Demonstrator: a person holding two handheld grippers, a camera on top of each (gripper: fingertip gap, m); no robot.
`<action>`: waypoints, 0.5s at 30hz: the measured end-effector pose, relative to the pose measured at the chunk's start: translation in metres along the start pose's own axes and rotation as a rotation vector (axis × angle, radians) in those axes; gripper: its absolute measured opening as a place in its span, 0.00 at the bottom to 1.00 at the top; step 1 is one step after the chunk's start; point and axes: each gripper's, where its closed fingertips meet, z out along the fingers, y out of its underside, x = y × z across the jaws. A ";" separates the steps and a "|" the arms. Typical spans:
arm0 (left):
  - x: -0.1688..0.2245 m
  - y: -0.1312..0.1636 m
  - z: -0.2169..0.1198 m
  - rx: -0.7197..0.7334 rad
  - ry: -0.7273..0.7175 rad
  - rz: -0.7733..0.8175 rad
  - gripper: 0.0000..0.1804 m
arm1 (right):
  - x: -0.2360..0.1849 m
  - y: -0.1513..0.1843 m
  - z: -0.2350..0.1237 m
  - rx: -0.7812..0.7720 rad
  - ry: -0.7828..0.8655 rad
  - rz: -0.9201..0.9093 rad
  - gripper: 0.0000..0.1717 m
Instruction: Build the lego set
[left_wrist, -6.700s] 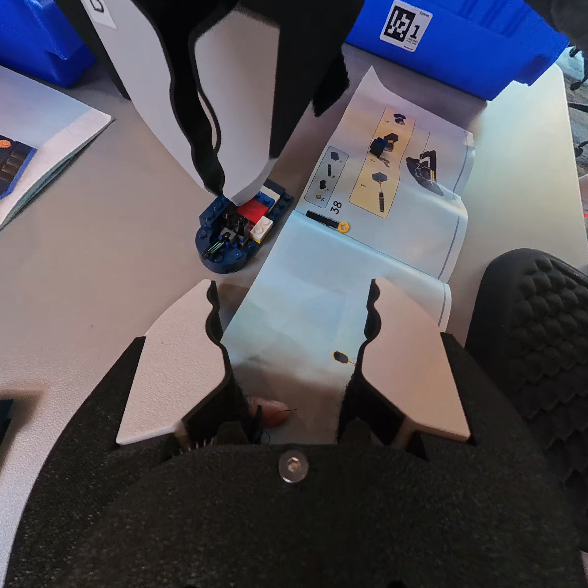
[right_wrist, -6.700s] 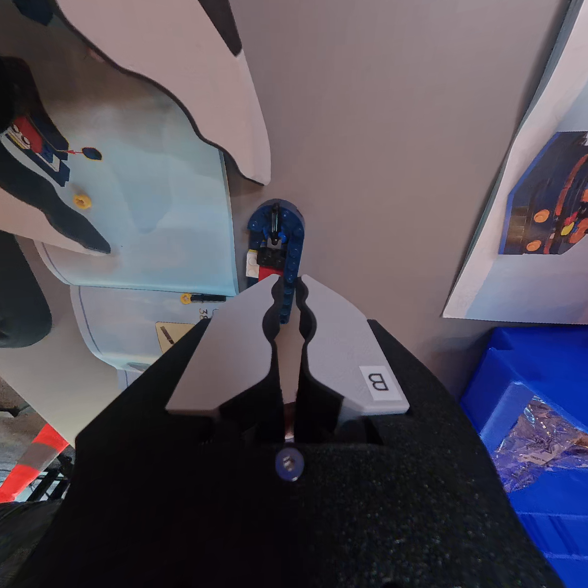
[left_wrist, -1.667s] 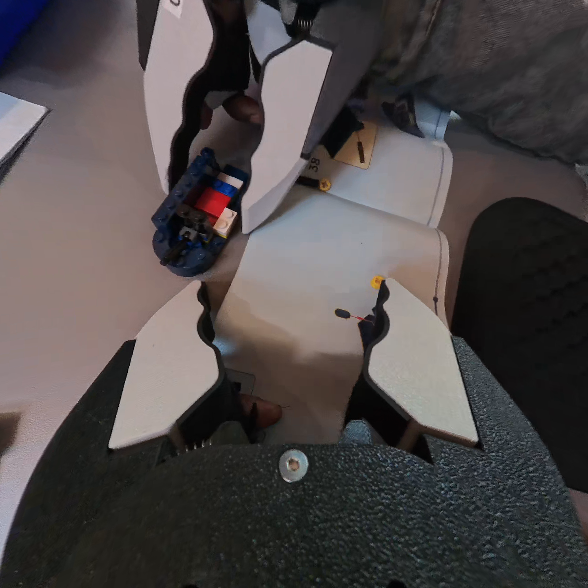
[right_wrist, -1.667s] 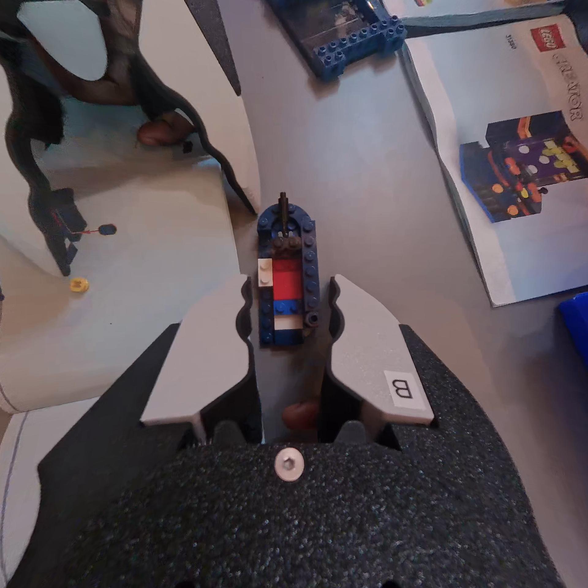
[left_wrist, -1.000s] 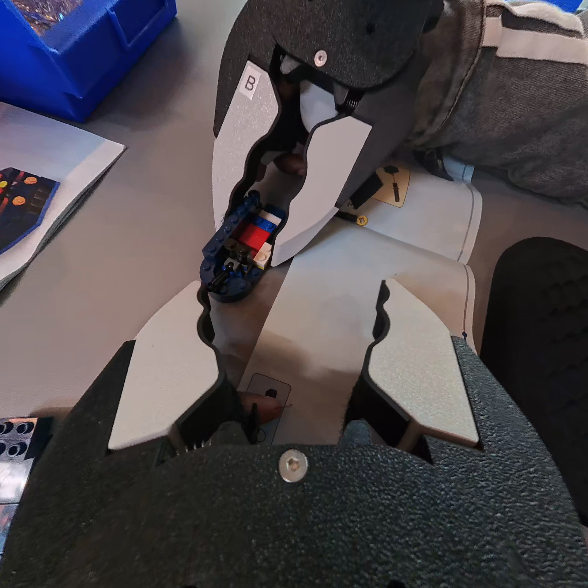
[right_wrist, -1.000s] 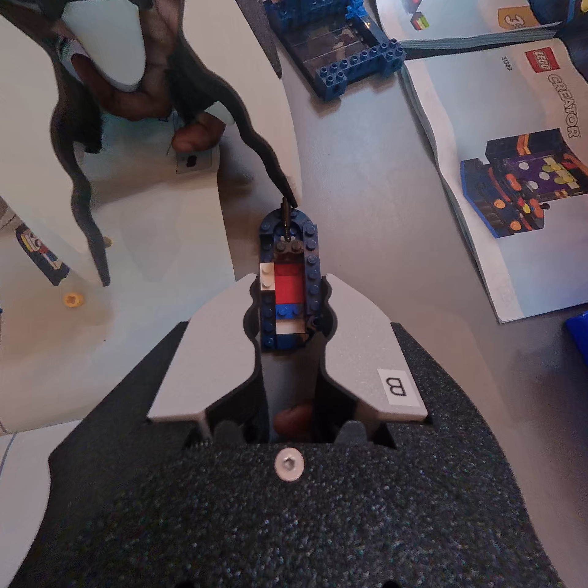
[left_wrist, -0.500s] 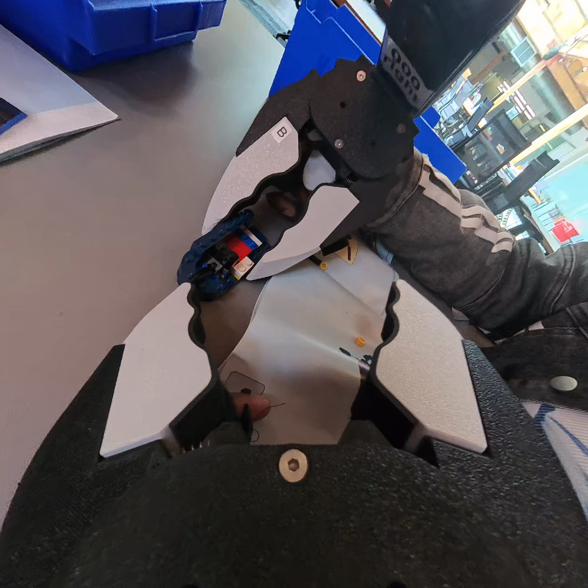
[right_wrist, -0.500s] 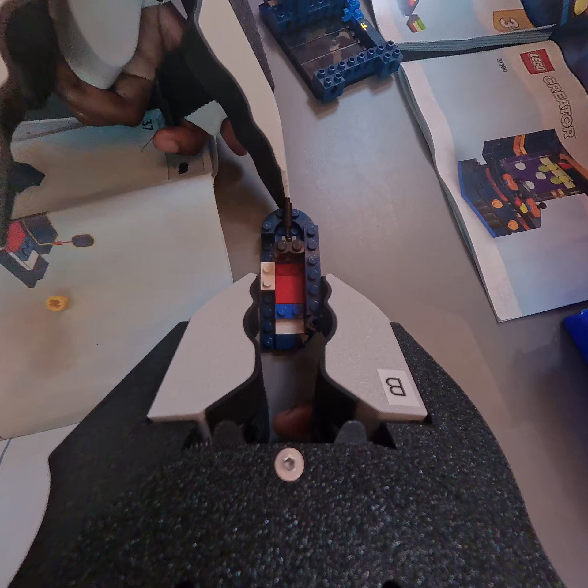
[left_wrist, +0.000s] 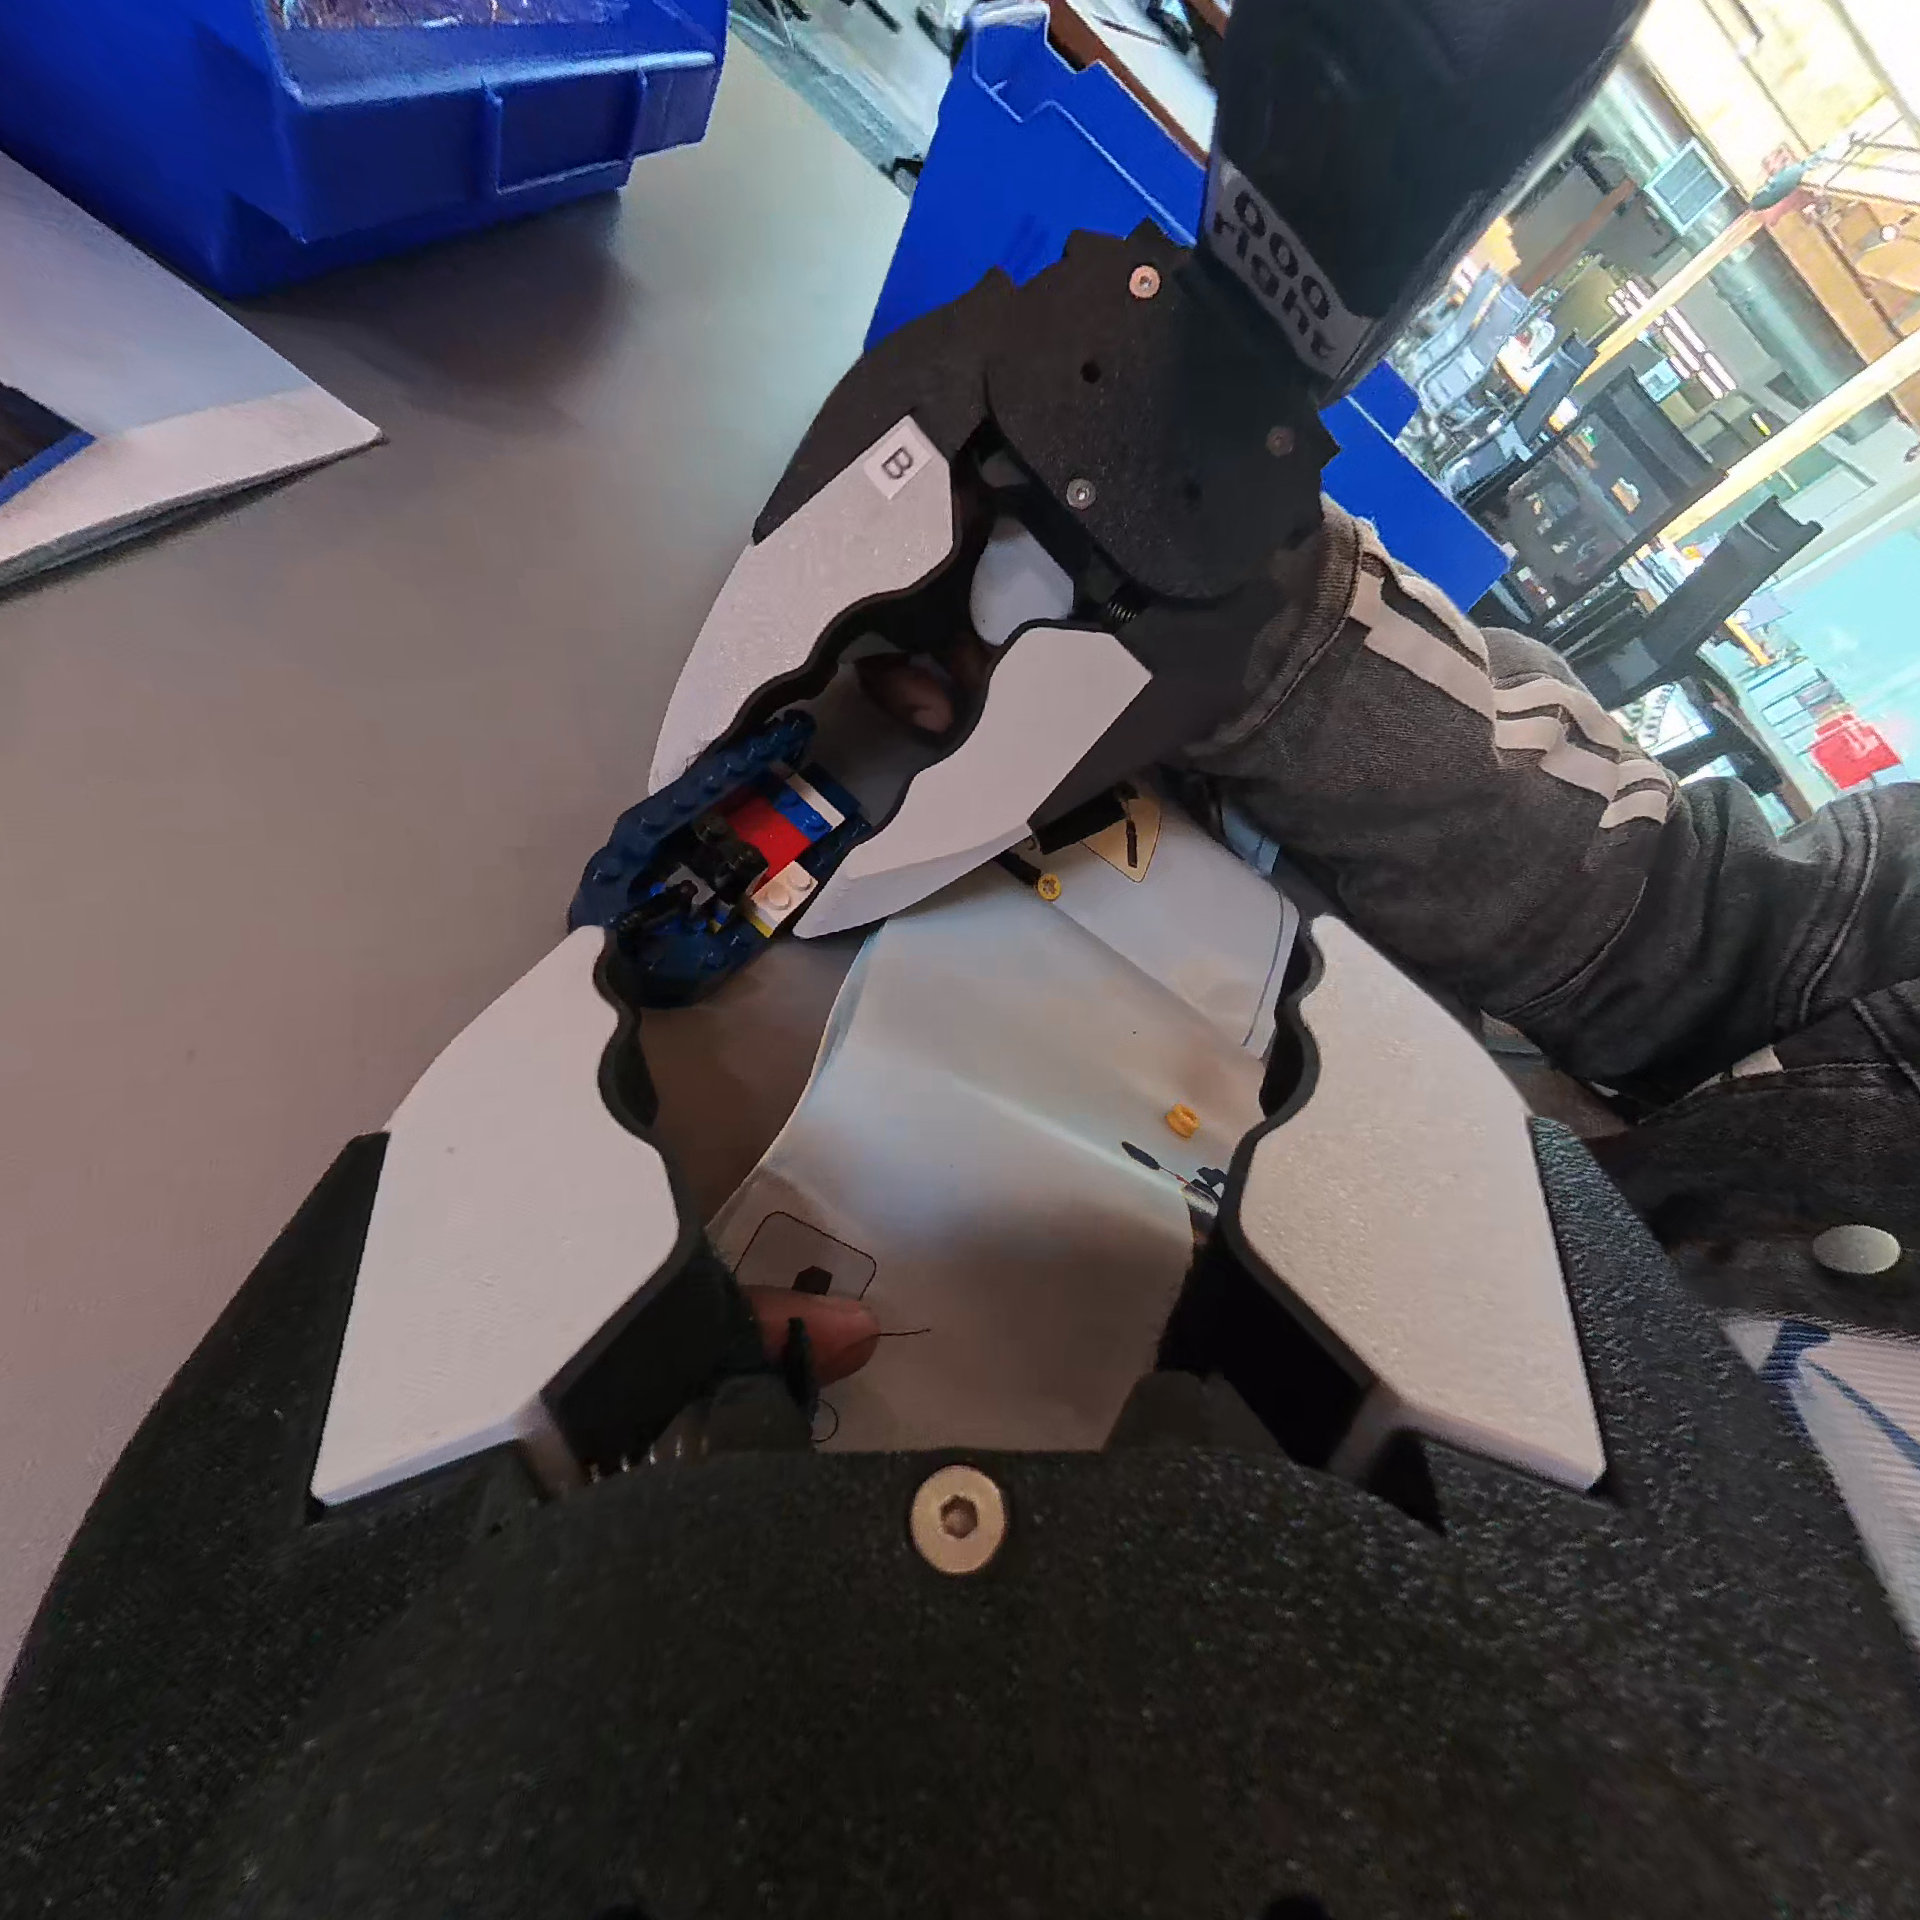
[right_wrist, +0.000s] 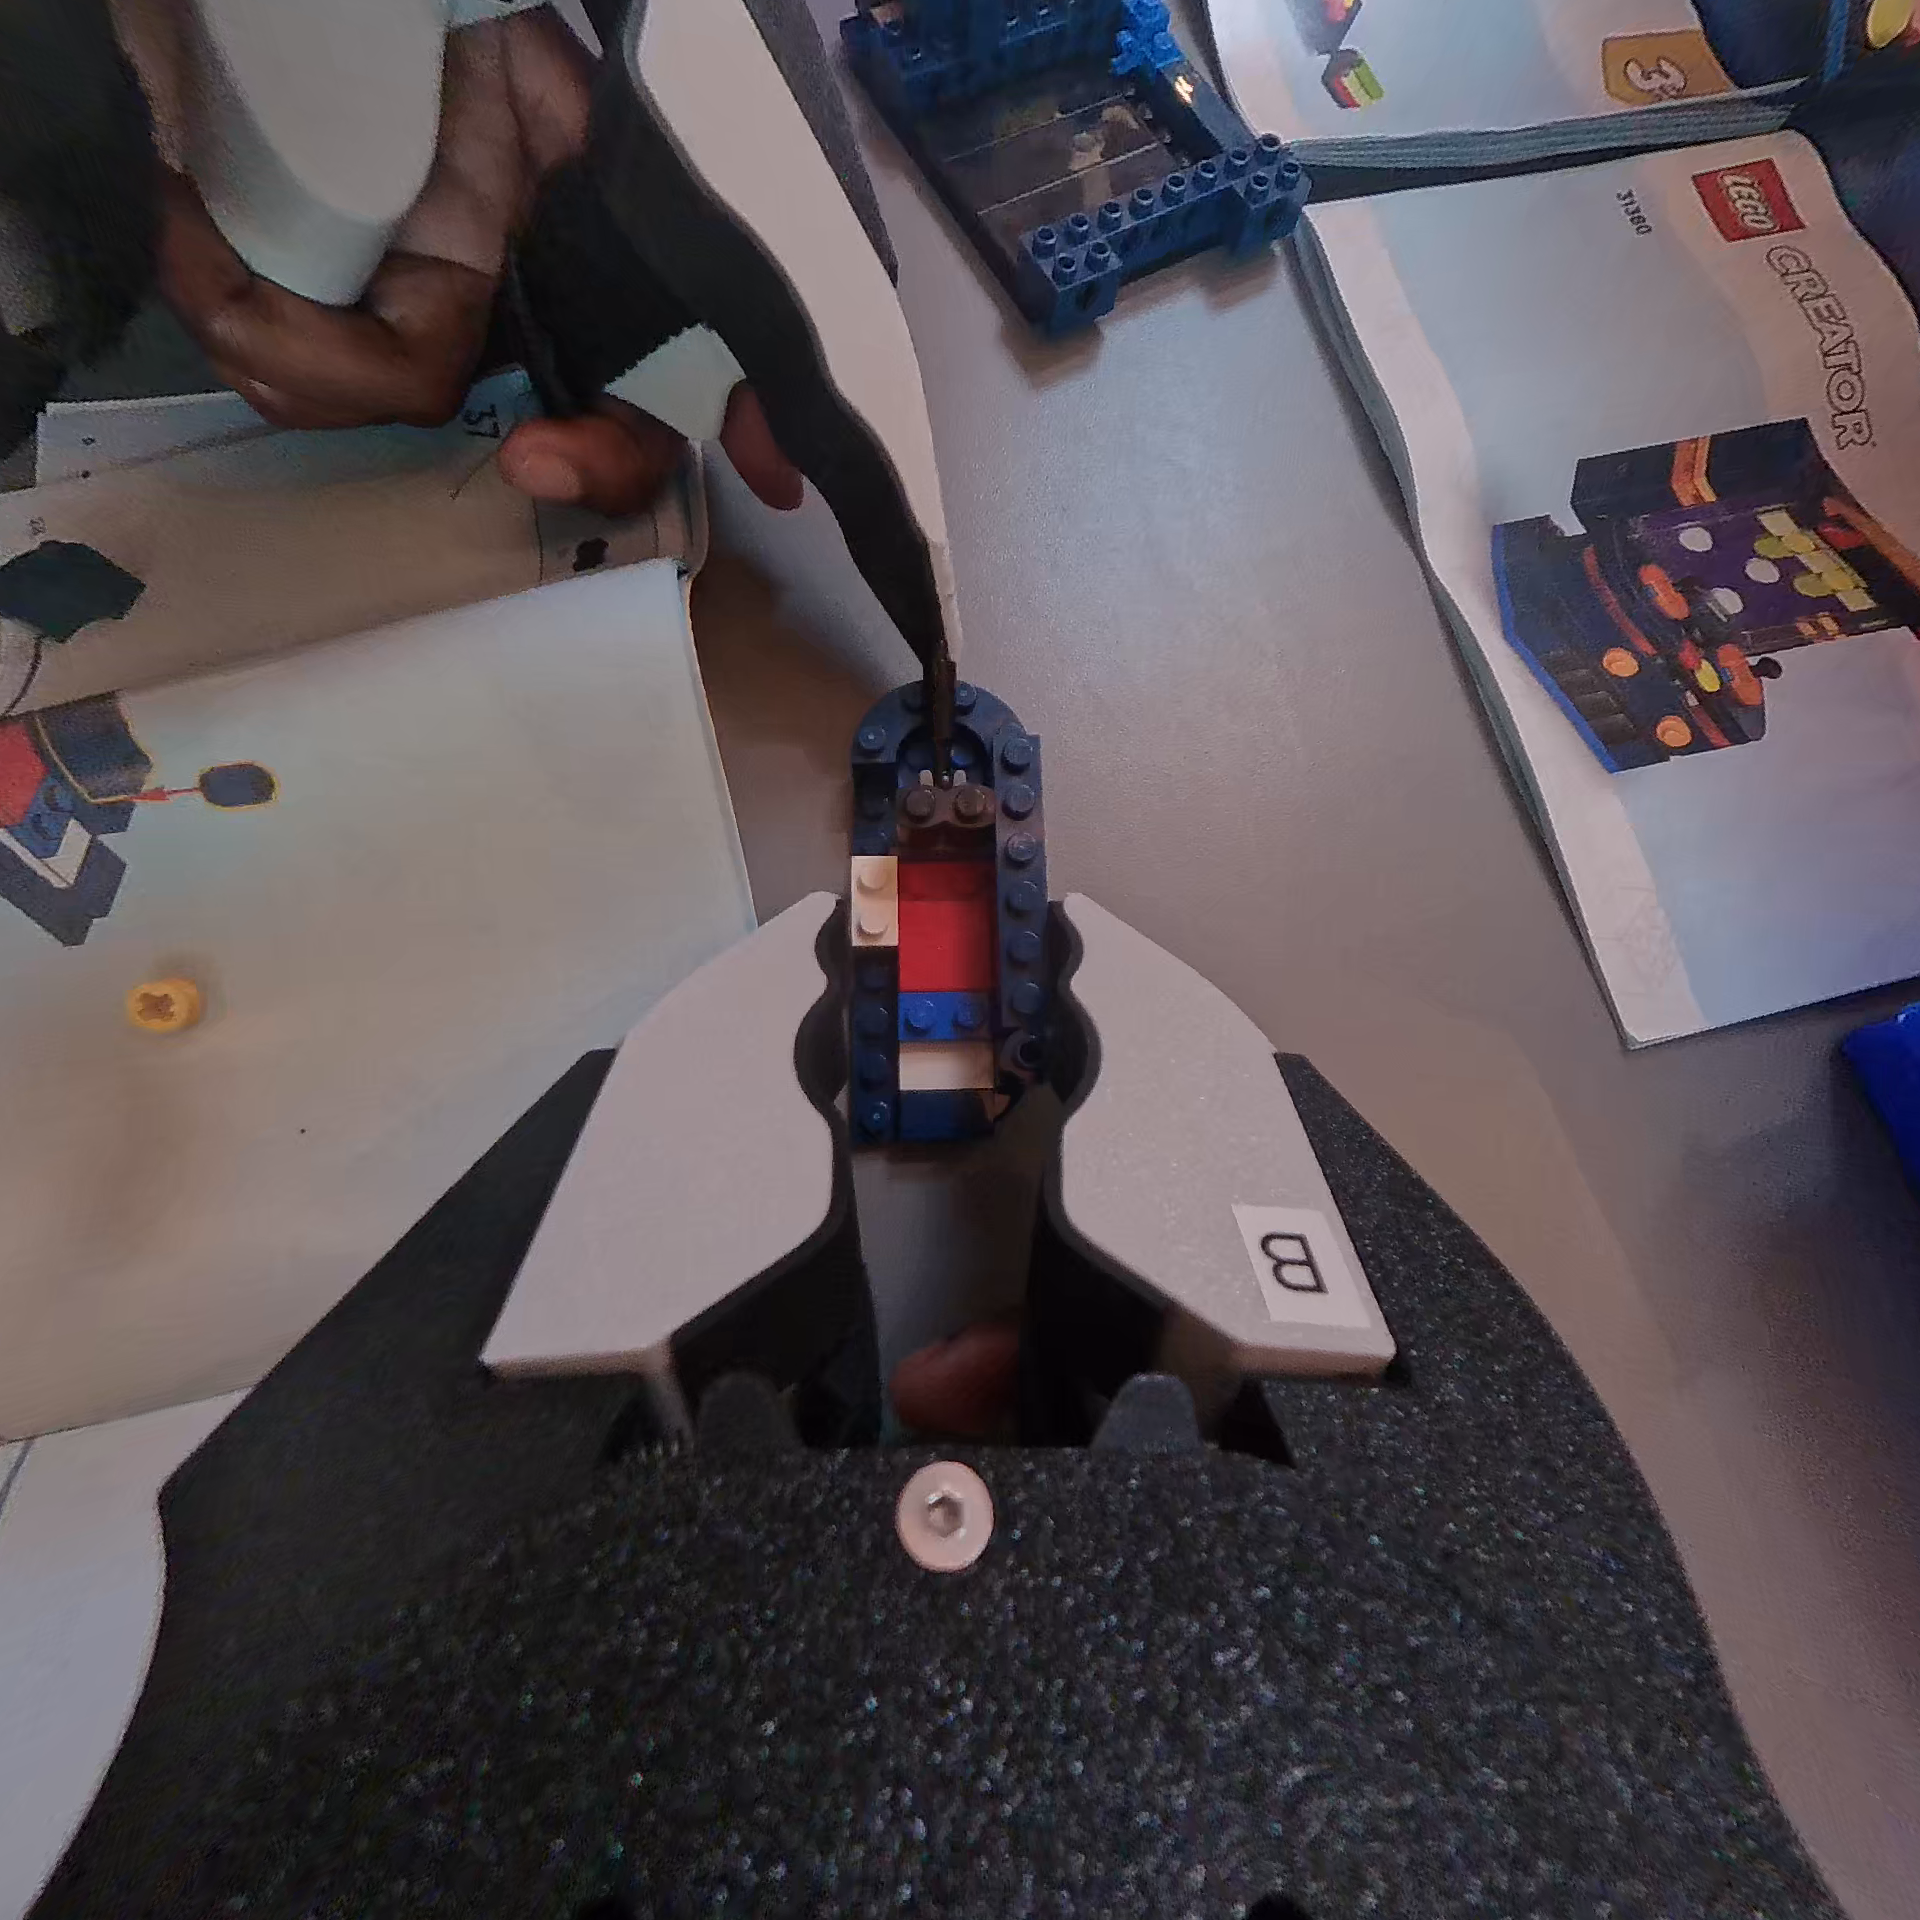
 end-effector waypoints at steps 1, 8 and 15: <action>0.002 -0.002 0.000 0.008 0.006 0.018 0.64 | 0.000 0.000 0.000 0.000 0.000 0.000 0.21; 0.006 -0.003 0.003 0.004 0.001 0.080 0.65 | 0.000 0.000 0.000 0.001 0.001 0.001 0.21; 0.009 -0.003 0.008 -0.001 0.004 0.133 0.66 | 0.000 0.000 0.000 0.003 0.001 0.001 0.21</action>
